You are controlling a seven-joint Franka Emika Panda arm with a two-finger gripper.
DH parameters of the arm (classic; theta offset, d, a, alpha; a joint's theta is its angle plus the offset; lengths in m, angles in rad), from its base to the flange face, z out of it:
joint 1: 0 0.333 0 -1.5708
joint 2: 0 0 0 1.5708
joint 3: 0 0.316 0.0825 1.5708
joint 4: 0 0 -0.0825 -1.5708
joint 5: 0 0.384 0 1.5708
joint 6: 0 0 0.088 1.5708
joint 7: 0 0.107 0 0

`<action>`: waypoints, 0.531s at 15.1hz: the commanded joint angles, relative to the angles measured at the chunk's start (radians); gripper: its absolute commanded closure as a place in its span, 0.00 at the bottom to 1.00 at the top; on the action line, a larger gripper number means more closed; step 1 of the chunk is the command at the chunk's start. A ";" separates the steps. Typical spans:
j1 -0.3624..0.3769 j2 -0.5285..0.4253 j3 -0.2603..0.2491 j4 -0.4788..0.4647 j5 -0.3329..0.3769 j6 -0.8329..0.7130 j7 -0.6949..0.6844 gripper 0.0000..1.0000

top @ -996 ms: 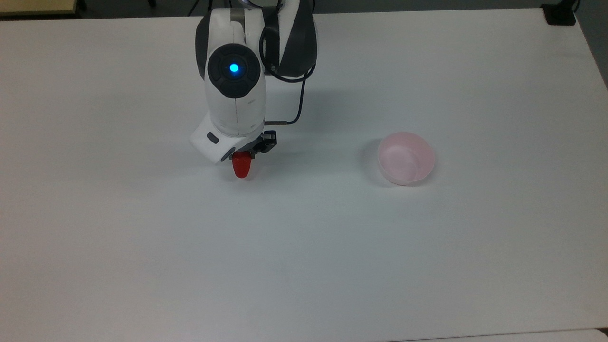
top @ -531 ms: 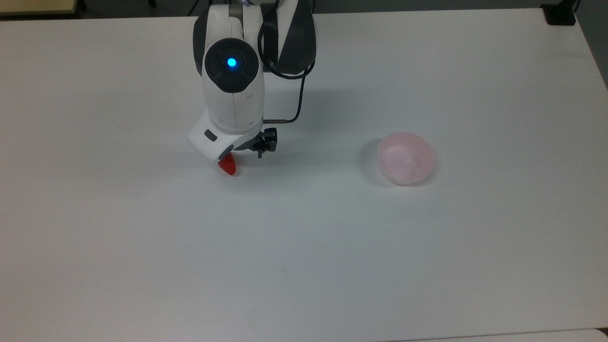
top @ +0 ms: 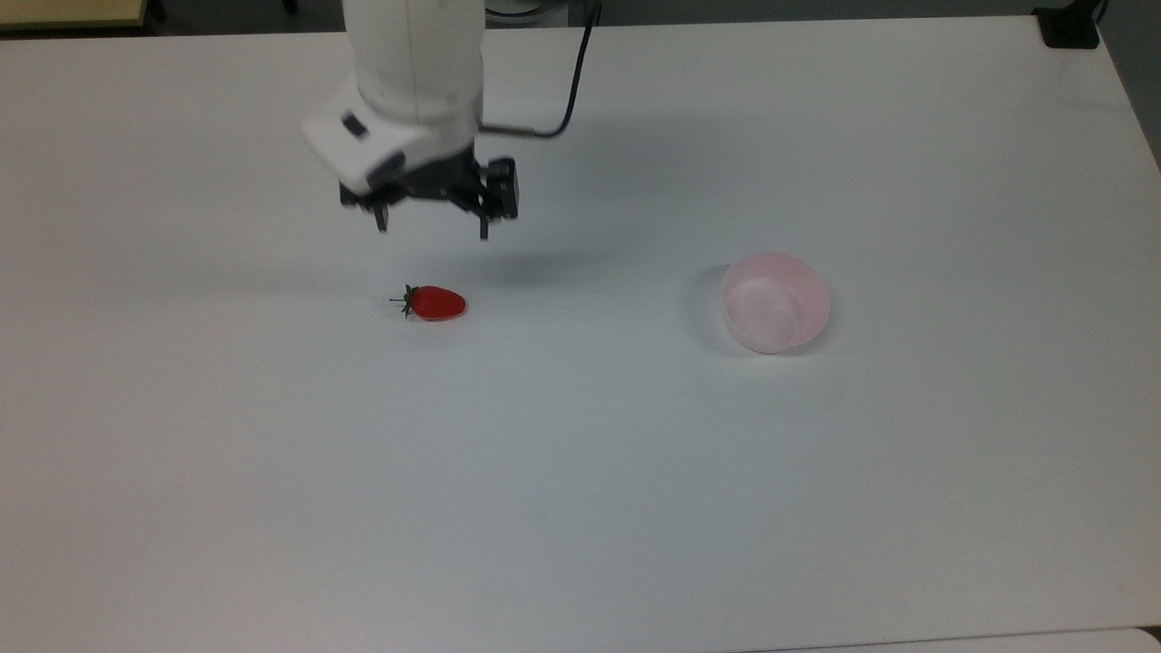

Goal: Pick up strawberry from bowl

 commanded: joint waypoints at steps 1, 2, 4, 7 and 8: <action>0.004 -0.156 -0.027 -0.060 0.031 -0.087 0.132 0.00; 0.011 -0.182 -0.049 -0.078 0.033 -0.101 0.129 0.00; 0.053 -0.241 -0.090 -0.118 0.048 -0.104 0.122 0.00; 0.102 -0.275 -0.165 -0.139 0.086 -0.105 0.010 0.00; 0.111 -0.278 -0.182 -0.138 0.099 -0.107 -0.007 0.00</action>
